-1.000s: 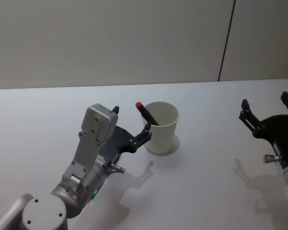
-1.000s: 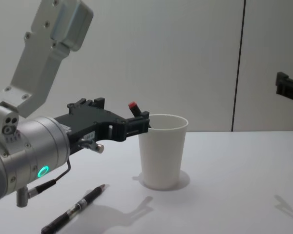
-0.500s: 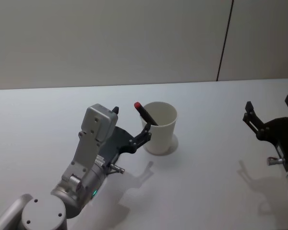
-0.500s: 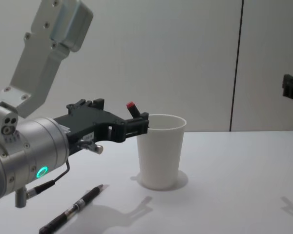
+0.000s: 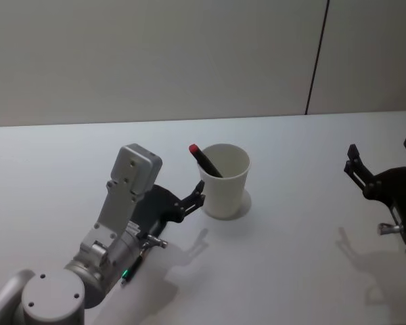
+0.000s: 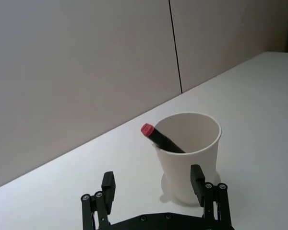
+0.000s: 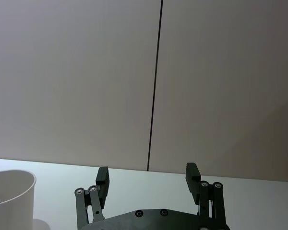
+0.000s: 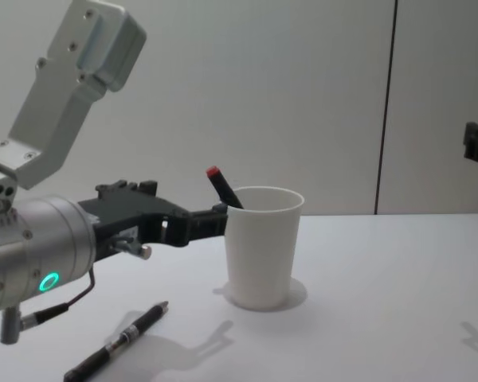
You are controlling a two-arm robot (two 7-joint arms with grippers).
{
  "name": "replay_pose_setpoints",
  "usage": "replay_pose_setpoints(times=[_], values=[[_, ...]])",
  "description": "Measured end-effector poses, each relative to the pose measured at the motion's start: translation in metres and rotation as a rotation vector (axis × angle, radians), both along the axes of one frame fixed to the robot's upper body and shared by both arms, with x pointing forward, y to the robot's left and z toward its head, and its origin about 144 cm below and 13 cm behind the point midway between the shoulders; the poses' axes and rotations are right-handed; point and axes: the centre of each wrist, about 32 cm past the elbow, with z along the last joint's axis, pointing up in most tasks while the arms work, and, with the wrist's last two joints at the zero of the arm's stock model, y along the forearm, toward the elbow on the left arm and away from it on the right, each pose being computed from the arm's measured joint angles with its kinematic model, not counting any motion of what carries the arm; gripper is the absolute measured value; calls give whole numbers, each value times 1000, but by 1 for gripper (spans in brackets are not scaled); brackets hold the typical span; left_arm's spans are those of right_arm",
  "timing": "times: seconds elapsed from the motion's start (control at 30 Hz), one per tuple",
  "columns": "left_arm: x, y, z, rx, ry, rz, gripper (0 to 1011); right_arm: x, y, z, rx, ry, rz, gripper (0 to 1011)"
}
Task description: Place the pen into the pen holder.
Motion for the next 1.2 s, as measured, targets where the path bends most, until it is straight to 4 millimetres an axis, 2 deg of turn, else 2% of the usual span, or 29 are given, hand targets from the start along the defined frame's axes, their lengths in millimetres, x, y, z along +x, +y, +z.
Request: replay_pose_setpoints(times=[0.8,1.2], values=[[7,11,23,13,305,114,1003,-1,0,0,1,2,-2,1002],[10,9,27,23,365,145,1003,-1,0,0,0,1,-2,1002]])
